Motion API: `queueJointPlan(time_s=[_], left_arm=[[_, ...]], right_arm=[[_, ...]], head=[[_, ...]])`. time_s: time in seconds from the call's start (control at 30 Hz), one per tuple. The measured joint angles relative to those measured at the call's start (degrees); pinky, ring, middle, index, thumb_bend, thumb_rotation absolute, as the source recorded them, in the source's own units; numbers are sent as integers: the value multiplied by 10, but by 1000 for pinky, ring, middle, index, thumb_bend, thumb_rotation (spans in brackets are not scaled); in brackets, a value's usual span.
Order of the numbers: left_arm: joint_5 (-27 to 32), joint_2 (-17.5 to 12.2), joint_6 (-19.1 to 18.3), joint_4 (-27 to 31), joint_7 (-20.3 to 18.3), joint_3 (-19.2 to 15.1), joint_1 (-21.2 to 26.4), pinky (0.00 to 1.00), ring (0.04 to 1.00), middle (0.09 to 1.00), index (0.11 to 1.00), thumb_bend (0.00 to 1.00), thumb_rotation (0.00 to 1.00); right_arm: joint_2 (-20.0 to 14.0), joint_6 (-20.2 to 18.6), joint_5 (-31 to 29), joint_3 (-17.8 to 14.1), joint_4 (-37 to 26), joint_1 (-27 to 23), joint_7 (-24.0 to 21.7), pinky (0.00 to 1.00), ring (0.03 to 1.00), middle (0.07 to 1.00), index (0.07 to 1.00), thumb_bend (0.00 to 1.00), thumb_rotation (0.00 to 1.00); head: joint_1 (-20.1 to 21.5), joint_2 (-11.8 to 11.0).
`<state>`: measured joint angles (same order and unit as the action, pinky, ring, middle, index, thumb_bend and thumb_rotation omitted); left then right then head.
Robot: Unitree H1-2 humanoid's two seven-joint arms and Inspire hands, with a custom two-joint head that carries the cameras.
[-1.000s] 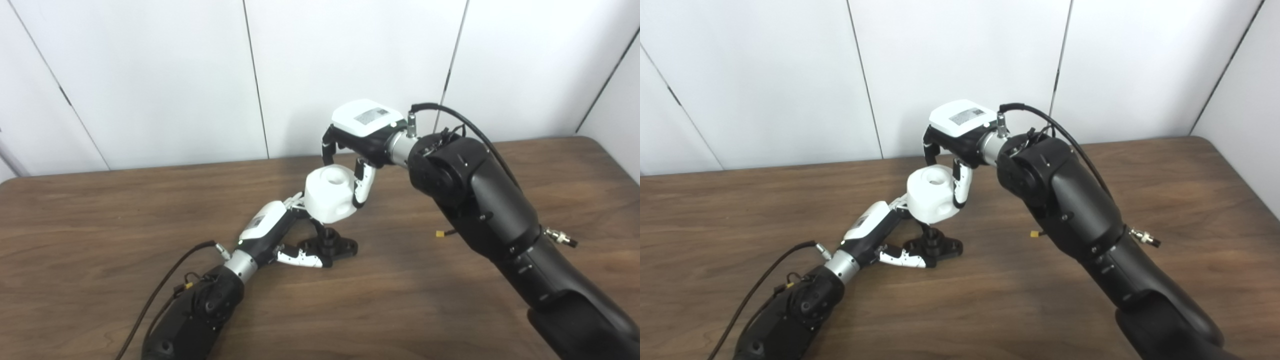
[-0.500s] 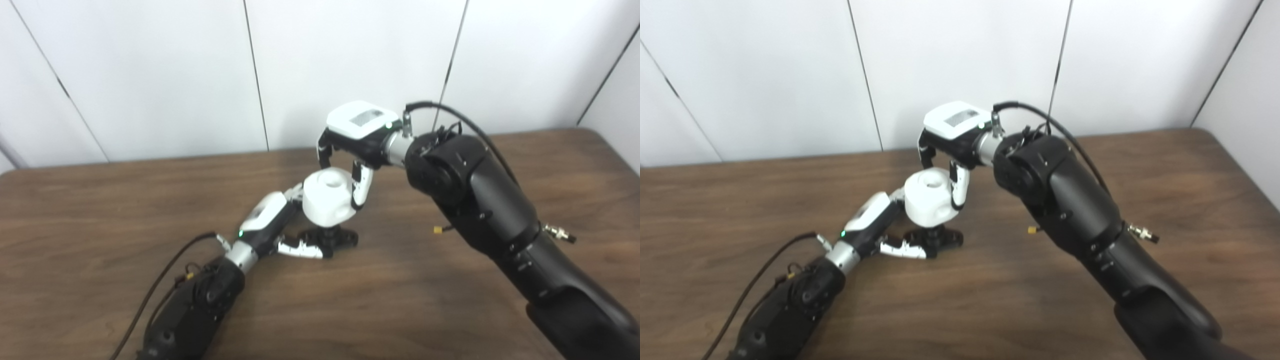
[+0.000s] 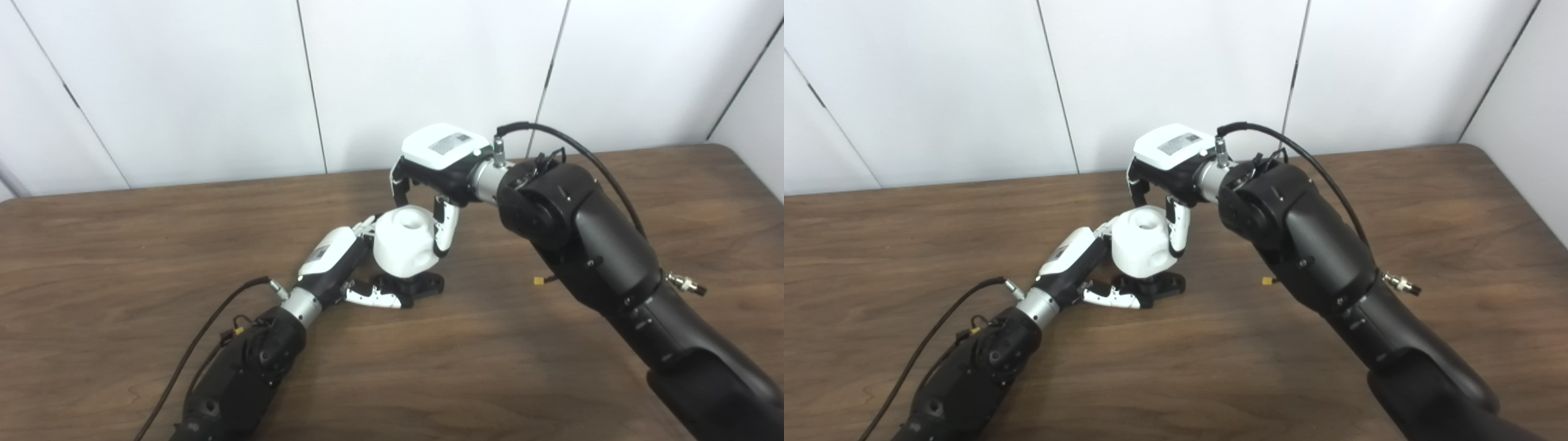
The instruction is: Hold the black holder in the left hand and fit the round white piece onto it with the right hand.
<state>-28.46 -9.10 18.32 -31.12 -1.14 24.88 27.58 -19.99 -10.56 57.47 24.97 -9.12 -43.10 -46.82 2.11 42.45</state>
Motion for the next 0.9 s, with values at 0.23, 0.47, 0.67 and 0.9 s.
queueJointPlan(time_s=[0.23, 0.47, 0.67, 0.9], left_arm=[[0, 0, -5, 6, 0, 0, -3, 969, 1000, 943, 481, 524, 58], [0, 1, -12, 12, 0, 0, -6, 976, 1000, 942, 481, 524, 58], [1, 1, -14, 14, 0, 0, -7, 979, 1000, 946, 481, 524, 58], [1, 2, -15, 14, 0, 1, -7, 971, 1000, 946, 481, 524, 58]], right_arm=[[0, 0, 5, 0, 6, 0, 2, 720, 747, 720, 483, 525, 140], [-1, 1, 12, 1, 21, 4, 18, 705, 730, 724, 484, 525, 140], [-2, 1, 18, 2, 23, 8, 23, 668, 722, 728, 483, 526, 142], [-3, 9, 15, 3, 20, 8, 25, 687, 719, 720, 483, 526, 143]], head=[[-5, 0], [-8, 3], [-8, 4], [-10, 5]])
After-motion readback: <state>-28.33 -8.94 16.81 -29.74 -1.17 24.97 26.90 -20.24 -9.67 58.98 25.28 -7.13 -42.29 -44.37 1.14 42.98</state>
